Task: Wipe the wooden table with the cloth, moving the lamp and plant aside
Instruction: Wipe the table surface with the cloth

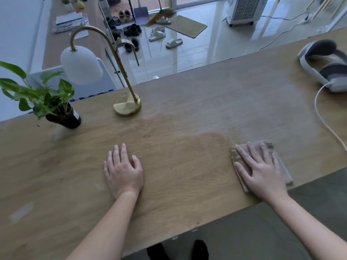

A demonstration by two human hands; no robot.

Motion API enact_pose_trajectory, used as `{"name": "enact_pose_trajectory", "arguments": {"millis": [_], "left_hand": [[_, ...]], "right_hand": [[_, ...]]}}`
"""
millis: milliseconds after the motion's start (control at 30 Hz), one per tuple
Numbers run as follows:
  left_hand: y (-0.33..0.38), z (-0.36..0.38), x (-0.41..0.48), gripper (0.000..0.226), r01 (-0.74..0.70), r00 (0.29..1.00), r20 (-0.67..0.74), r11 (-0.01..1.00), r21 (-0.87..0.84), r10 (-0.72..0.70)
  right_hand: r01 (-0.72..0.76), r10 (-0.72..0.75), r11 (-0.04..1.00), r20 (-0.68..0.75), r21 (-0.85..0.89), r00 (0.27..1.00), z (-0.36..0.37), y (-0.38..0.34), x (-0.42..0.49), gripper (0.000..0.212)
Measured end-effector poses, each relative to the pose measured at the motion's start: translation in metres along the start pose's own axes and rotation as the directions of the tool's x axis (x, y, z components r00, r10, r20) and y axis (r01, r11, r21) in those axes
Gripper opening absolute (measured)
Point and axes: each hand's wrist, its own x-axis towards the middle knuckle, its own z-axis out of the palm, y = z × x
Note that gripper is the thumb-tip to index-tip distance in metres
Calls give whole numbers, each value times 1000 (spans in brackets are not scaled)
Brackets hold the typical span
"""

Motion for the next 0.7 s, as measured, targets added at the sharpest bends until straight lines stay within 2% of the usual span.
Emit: {"name": "enact_pose_trajectory", "arguments": {"millis": [133,267,433,567,700], "left_hand": [[0,0,1,58,1,1000,-4,1000,6,-1],[0,2,2,58,5,1000,-8,1000,14,-5],[-2,1,2,59,6,1000,11,1000,12,-6],[-3,4,4,58,-7,1000,12,1000,11,7],[-5,7,5,66,-20,999,38,1000,13,20]], "right_hand": [[-2,2,1000,-5,-15,1000,-1,-24,67,67],[-24,25,1000,20,-19,999,-1,-40,92,66],[8,-9,1000,27,17,1000,5,-39,36,58],[1,0,1000,40,-21,999,13,-35,-22,59],[65,-64,995,22,-71,998,9,-33,-25,61]]}}
